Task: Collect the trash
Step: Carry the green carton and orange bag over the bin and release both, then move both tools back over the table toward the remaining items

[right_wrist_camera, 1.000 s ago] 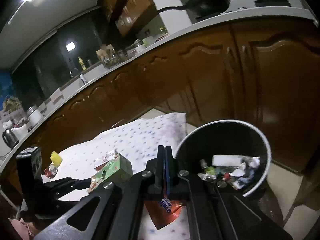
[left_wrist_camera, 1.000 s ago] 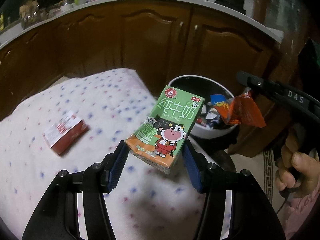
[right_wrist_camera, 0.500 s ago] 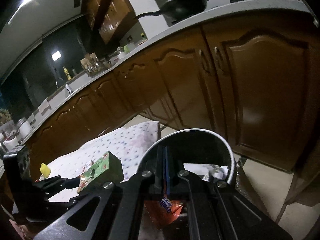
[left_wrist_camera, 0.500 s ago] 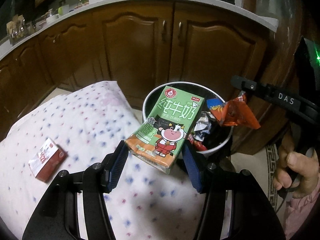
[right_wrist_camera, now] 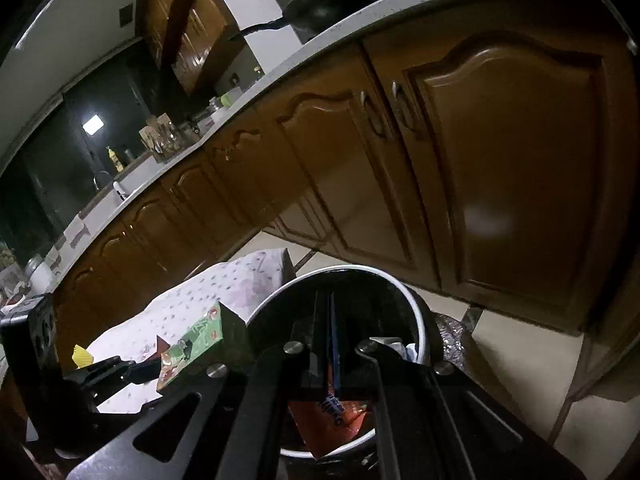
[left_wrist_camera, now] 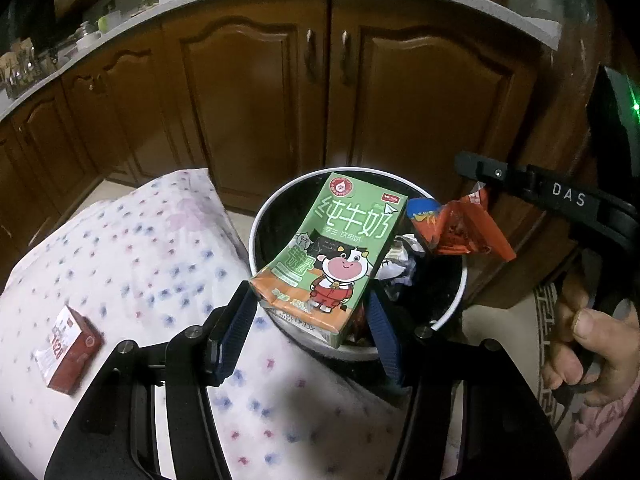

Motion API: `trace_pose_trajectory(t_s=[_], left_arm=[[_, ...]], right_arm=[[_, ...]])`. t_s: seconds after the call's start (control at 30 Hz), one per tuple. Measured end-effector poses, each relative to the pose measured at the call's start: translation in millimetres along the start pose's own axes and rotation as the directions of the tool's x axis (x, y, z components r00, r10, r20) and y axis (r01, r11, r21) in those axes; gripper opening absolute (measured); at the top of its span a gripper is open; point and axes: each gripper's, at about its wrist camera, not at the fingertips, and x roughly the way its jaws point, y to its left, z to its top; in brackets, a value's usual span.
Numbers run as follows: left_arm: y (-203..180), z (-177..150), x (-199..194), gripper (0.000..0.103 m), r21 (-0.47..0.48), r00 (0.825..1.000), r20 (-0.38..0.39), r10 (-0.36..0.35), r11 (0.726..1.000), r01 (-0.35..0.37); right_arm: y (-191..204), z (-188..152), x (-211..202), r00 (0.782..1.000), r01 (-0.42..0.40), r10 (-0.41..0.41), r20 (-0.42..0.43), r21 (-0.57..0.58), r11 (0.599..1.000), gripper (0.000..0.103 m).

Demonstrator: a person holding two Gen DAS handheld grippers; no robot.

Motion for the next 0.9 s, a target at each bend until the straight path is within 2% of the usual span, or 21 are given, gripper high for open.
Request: trace_pose_trajectory(t_s=[0.47, 0.57, 0.67, 0.73, 0.77, 0.83, 0.9], left_arm=[[-3.3, 9.0, 25.0, 0.055, -0.006, 0.999, -0.039, 0.009, 1.000, -0.009], [-5.0, 10.7, 29.8, 0.056, -0.008, 0.999, -0.054, -0.008, 1.000, 0.008], [-8.5, 10.7, 29.5, 0.065, 0.003, 0.998, -0.057, -0.009, 1.000, 0.009], [-8.5, 9.3, 26.3, 0.070, 0.006, 0.999, -0.047, -0.004, 1.000, 0.004], [-7.6, 8.4, 25.0, 0.073, 0.005, 0.999, -0.044, -0.004, 1.000, 0.005], [-3.8, 5.2, 21.3, 0.073, -0.005, 0.999, -0.041, -0.004, 1.000, 0.004], [2.9, 0.5, 16.0, 0.074, -0.033, 0.999, -0.037, -0.019, 0.999, 0.018]], right_arm=[[-4.4, 4.0, 25.1, 1.000, 0.017, -0.017, -0.027, -0.005, 1.000, 0.000], [-8.7, 4.7, 31.5, 0.999, 0.020, -0.019, -0.036, 0.010, 1.000, 0.002], [-13.1, 4.1, 33.3, 0.999, 0.009, -0.007, -0.043, 0.037, 0.999, 0.011], [-14.5, 4.5, 31.1, 0.999, 0.009, -0.007, -0.038, 0.045, 0.999, 0.025], [-14.6, 4.4, 29.3, 0.999, 0.009, -0.008, -0.033, 0.048, 0.999, 0.028], [-15.0, 4.2, 23.6, 1.000, 0.004, -0.003, -0.018, 0.057, 0.998, 0.041], [-15.8, 3.8, 15.7, 1.000, 0.005, -0.005, 0.002, 0.074, 0.997, 0.046]])
